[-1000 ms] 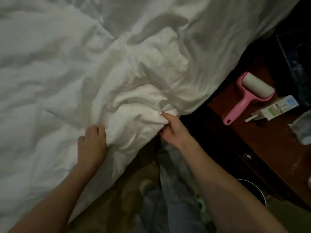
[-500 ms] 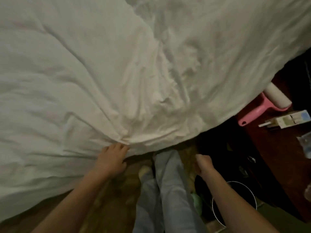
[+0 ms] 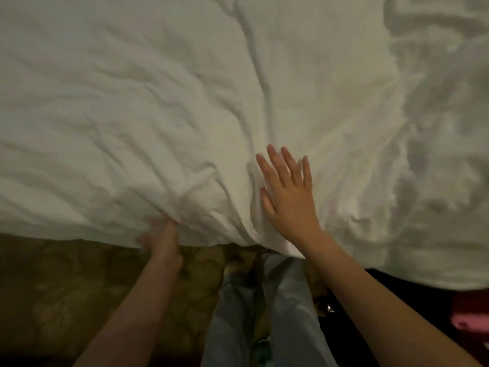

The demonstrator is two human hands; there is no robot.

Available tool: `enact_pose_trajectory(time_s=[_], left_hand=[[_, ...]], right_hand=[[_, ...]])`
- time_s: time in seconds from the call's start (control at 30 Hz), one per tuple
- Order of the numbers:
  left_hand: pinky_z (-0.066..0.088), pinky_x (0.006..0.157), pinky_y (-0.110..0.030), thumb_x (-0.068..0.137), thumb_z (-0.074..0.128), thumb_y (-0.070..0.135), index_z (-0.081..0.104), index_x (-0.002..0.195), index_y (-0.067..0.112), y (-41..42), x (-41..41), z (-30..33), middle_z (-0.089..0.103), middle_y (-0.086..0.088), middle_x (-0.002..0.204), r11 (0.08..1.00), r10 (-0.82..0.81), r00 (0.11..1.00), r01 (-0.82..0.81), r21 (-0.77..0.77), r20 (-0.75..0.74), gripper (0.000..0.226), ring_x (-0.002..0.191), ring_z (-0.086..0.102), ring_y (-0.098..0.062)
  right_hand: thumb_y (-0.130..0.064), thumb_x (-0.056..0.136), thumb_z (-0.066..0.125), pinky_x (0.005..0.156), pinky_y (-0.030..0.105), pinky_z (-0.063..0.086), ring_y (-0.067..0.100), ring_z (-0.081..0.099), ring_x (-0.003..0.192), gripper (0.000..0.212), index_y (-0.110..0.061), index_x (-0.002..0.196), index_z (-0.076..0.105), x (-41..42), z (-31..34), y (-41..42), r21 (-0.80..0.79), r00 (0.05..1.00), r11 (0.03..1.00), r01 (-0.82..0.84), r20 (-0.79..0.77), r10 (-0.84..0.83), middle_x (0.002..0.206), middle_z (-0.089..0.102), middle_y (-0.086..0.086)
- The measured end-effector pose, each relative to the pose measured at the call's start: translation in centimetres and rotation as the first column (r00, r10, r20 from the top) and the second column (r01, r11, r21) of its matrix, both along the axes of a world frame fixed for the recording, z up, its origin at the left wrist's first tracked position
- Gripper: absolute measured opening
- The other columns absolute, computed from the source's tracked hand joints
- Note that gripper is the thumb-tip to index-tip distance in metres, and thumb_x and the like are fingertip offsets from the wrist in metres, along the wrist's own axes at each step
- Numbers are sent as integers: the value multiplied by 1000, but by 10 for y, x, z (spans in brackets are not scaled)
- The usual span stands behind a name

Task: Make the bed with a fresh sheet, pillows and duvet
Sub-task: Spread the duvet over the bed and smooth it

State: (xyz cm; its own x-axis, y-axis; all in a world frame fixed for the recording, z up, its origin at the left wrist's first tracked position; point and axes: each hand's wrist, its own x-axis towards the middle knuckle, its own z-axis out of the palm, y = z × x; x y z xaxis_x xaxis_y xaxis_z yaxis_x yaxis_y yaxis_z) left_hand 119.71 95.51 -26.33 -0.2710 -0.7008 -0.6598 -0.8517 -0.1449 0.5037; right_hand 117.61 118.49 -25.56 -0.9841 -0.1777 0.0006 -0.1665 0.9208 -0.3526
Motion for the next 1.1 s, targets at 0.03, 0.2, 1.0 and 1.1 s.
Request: enact_pose_trajectory(time_s=[0.03,0.2,1.0,1.1], left_hand=[[45,86,-34,98,46,27,33,142,7,-5,-1,-5,40,-9,144,965,159,984,-171,200,74,50,127,45,-29],[38,104,-48,94,40,57,48,134,22,-41,-13,-45,46,-6,142,579,664,747,-493,649,-25,54,128,43,-29],[43,94,-32,95,53,14,60,99,7,-158,54,-49,56,-11,115,862,339,935,-354,362,105,10,112,55,-28],[44,98,-36,98,48,30,50,130,12,-237,10,-41,53,-7,131,893,328,945,-311,325,1,37,117,53,-26]], right_hand=[[-24,94,47,117,55,10,25,16,147,58,-19,150,31,-13,-4,-7,33,997,997,-63,35,62,158,25,5],[-35,96,26,116,59,2,26,6,148,59,-22,153,21,-50,-30,-37,120,965,968,-218,177,195,159,20,-1],[-34,94,27,110,64,-15,23,-11,148,63,-30,154,7,-141,-3,-215,123,872,878,-462,245,425,161,-3,-3],[-40,97,23,111,62,-16,21,-12,148,60,-32,154,4,-154,-1,-269,133,839,841,-525,248,485,161,-3,-3]])
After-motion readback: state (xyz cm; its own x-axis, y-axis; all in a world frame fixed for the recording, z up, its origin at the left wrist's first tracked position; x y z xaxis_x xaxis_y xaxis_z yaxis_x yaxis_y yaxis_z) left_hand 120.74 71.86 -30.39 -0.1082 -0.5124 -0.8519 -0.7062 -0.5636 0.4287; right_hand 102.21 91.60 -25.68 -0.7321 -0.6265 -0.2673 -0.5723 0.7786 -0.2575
